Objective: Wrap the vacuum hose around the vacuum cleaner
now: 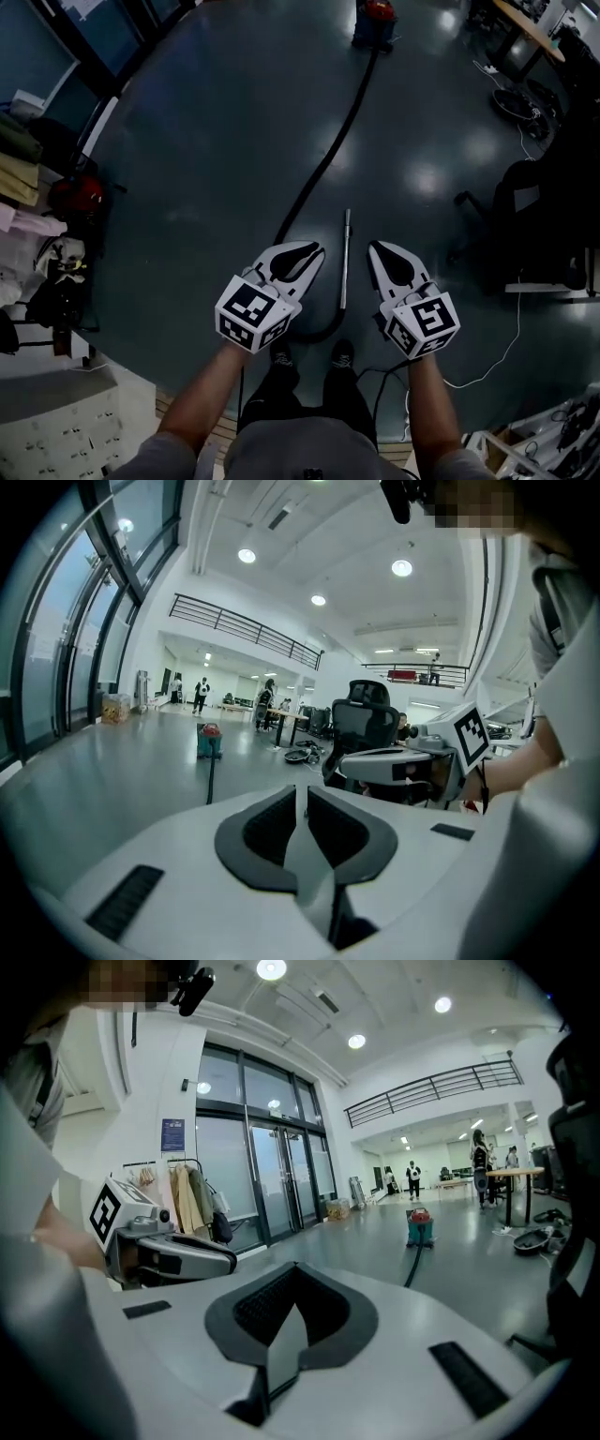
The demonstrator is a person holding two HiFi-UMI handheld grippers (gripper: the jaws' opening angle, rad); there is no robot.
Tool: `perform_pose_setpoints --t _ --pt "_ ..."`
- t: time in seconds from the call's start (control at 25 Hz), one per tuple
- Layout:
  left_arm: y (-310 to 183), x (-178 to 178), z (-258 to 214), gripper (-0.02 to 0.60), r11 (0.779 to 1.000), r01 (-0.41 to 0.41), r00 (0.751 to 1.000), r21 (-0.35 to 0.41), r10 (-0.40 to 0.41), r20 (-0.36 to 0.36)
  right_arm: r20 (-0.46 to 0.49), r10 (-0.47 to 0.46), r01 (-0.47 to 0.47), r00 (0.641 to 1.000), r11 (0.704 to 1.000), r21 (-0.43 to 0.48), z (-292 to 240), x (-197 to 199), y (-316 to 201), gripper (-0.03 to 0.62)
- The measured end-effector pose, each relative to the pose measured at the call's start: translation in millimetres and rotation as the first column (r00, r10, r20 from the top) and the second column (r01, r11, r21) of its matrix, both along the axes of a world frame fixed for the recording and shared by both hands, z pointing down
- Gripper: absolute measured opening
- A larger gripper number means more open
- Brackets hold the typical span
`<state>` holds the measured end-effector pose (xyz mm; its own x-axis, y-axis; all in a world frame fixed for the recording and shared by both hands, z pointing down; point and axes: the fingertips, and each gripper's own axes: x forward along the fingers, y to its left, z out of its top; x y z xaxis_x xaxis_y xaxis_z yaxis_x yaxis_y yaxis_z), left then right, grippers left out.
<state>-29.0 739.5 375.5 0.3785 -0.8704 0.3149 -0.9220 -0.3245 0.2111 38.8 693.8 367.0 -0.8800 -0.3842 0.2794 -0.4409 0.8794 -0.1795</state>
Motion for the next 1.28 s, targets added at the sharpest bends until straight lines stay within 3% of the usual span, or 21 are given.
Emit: perform_pose_setpoints --t 0.24,0.52,0.68,0.88,1.08,1.28 --pt "-27 -6 104 0.048 0.998 0.002 1.000 -0.068 -0.003 -0.011 -0.127 -0.010 0.002 0.992 0.998 -0.064 121 -3 -28 0.002" --pt "-40 -17 270 0.048 0.988 0.006 1.000 -0.154 -0.008 -0.014 -0.230 -0.014 -0.020 0.973 0.989 -0.145 304 -6 -41 0.003" --pt "-51 -6 364 0.048 0.980 -0.002 1.000 -0.201 0.000 -0.013 -0.278 -0.017 -0.035 0.960 0.983 -0.179 406 10 -53 0.065" --pt "-65 2 475 0.048 0.970 0.001 1.000 -0.244 -0.007 -0.023 -0.333 -0.029 -0.044 0.942 0.977 -0.210 529 26 -68 0.093" --pt "-71 6 560 0.048 0.964 -0.005 1.000 -0.266 -0.002 -0.023 -0.389 -0.056 -0.051 0.920 0.965 -0.259 642 32 -79 0.160" --pt "-75 7 631 0.048 0.959 0.004 0.999 -0.282 -0.014 -0.031 -0.392 -0.027 -0.087 0.919 0.959 -0.271 725 35 -88 0.160"
